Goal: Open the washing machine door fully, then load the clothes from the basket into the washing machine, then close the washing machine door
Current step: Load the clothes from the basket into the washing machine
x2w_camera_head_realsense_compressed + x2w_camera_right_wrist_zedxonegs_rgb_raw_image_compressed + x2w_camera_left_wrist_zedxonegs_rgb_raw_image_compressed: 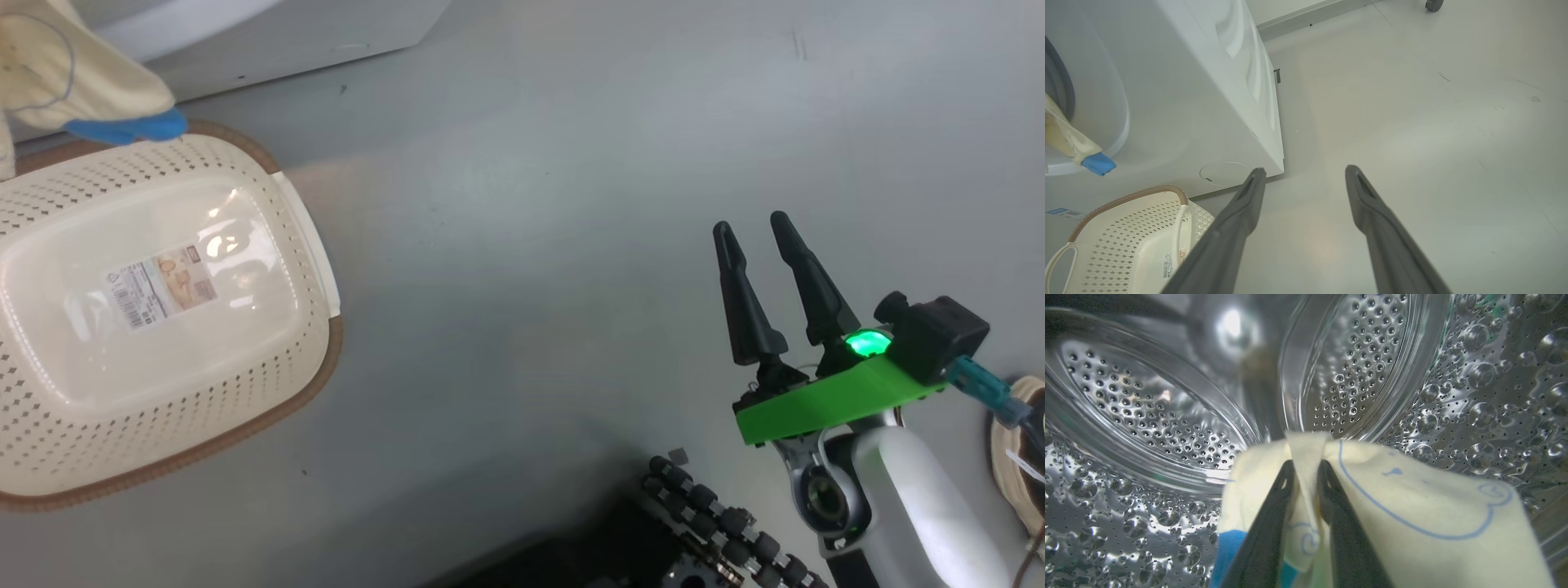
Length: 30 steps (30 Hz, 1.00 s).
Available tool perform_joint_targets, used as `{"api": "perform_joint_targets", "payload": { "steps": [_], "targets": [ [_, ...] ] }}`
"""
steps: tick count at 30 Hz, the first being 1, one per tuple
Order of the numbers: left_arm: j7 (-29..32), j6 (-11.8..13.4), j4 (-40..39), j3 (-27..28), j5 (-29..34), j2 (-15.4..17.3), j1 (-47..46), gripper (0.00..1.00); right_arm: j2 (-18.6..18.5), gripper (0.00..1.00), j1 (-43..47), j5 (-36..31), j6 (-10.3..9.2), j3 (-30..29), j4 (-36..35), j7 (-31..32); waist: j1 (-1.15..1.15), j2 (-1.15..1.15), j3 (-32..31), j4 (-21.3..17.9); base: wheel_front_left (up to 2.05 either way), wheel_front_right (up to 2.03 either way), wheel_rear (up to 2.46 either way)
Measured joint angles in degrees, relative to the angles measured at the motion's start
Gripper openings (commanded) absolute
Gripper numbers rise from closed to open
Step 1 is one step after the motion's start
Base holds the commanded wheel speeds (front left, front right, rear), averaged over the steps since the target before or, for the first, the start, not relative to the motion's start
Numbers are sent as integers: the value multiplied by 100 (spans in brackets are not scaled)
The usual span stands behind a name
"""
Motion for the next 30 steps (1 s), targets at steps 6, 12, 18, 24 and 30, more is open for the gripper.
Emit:
{"api": "perform_joint_targets", "payload": {
  "steps": [6, 12, 18, 24, 30],
  "targets": [
    [-33, -14, 297, -10, -130, -134, 26, 100, 1, 100, -3, -16, 0, -40, 54, 0, 0, 0, -212, 97, 0, 0, 0],
    [-232, -18, 514, 20, -311, -286, 378, 100, 1, 100, -8, -137, 0, -194, 89, 0, 0, 0, -540, 245, 0, 0, 0],
    [-385, -22, 610, 78, -563, -538, 960, 100, 1, 100, -8, -265, 0, -292, 132, 0, 0, 0, -917, 450, 0, 0, 0],
    [-483, -67, 577, 87, -692, -746, 1499, 100, 0, 100, 1, -365, 0, -414, 174, 0, 0, 1, -1251, 662, 0, 0, 0],
    [-535, -73, 280, 153, -892, -909, 2268, 100, 0, 100, 125, -509, 0, -536, 211, 0, -1, 1, -1728, 892, 0, 0, 0]
  ]
}}
